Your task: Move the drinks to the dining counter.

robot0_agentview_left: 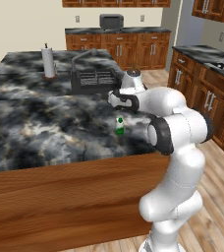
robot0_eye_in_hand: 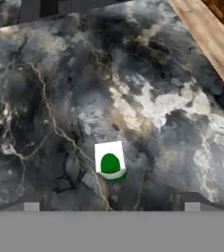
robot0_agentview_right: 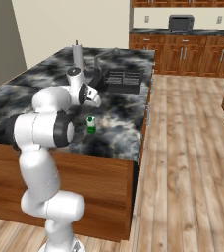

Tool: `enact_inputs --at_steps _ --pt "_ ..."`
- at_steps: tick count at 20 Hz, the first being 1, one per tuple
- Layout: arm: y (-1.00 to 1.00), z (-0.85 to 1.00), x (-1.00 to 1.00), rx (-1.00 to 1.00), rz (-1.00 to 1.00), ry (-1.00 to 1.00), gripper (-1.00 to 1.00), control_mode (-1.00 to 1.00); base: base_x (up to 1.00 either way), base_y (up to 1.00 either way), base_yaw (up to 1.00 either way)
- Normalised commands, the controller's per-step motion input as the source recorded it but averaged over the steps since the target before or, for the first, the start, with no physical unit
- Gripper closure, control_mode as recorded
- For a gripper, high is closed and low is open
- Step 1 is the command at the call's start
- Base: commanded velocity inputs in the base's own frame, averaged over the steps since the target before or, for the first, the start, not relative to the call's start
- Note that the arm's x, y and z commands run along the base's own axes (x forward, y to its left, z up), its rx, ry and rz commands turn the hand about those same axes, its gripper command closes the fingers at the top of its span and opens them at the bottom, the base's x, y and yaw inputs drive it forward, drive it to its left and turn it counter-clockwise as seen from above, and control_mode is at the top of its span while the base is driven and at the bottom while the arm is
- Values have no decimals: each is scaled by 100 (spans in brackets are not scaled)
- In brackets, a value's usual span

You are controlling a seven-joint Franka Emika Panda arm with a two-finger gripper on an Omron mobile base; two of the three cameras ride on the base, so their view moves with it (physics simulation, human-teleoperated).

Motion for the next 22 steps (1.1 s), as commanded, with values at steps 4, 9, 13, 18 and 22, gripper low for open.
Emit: enact_inputs --at_steps 4,9,13,18,22 --pt "-29 39 -100 0 -25 -44 -100 -100 0 0 0" --pt "-16 19 -86 0 -51 -30 -100 -100 0 0 0" --pt "-14 7 -44 0 -24 -13 -100 -100 0 0 0" --pt "0 -1 -14 0 -2 0 -100 100 -34 -3 -15" --pt "0 0 0 0 0 0 -100 100 -68 -3 -76"
